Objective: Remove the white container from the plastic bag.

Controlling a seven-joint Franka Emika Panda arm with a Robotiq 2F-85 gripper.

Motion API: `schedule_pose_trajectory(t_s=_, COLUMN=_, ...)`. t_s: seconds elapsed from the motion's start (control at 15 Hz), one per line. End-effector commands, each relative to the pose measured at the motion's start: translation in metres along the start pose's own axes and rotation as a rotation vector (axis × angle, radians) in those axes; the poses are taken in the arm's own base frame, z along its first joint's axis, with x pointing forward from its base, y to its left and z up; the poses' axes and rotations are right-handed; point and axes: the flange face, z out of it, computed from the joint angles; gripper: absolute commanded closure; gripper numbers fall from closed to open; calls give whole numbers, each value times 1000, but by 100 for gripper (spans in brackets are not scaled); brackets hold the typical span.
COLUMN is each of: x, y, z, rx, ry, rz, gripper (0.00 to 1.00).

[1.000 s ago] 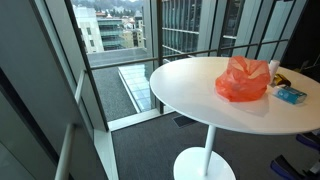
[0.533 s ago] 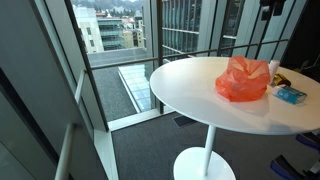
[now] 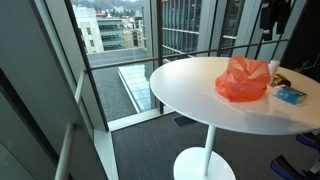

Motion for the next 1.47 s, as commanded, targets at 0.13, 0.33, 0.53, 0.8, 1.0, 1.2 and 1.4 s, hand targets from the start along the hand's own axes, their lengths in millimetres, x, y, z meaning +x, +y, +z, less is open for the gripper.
schedule_pose_trajectory(t_s=0.13, x=2, y=2, z=5, rx=1, ry=-13, rz=3, gripper=0)
schedule_pose_trajectory(t_s=0.33, x=9, y=1, z=8, rx=13, ry=46, rz=45, gripper=0)
schedule_pose_trajectory(t_s=0.53, x=20, y=1, z=23, rx=38, ry=92, rz=52, gripper=0)
schedule_pose_trajectory(t_s=0.8, x=35, y=-2, z=53, rx=76, ry=130, rz=55, gripper=0)
schedule_pose_trajectory(t_s=1.0, x=45, y=-1, z=74, rx=94, ry=150, rz=62, gripper=0)
schedule_pose_trajectory(t_s=1.2, x=54, y=8, z=91, rx=115, ry=152, rz=81, gripper=0)
schedule_pose_trajectory(t_s=1.4, x=61, y=13, z=106, rx=141, ry=155, rz=98, gripper=0)
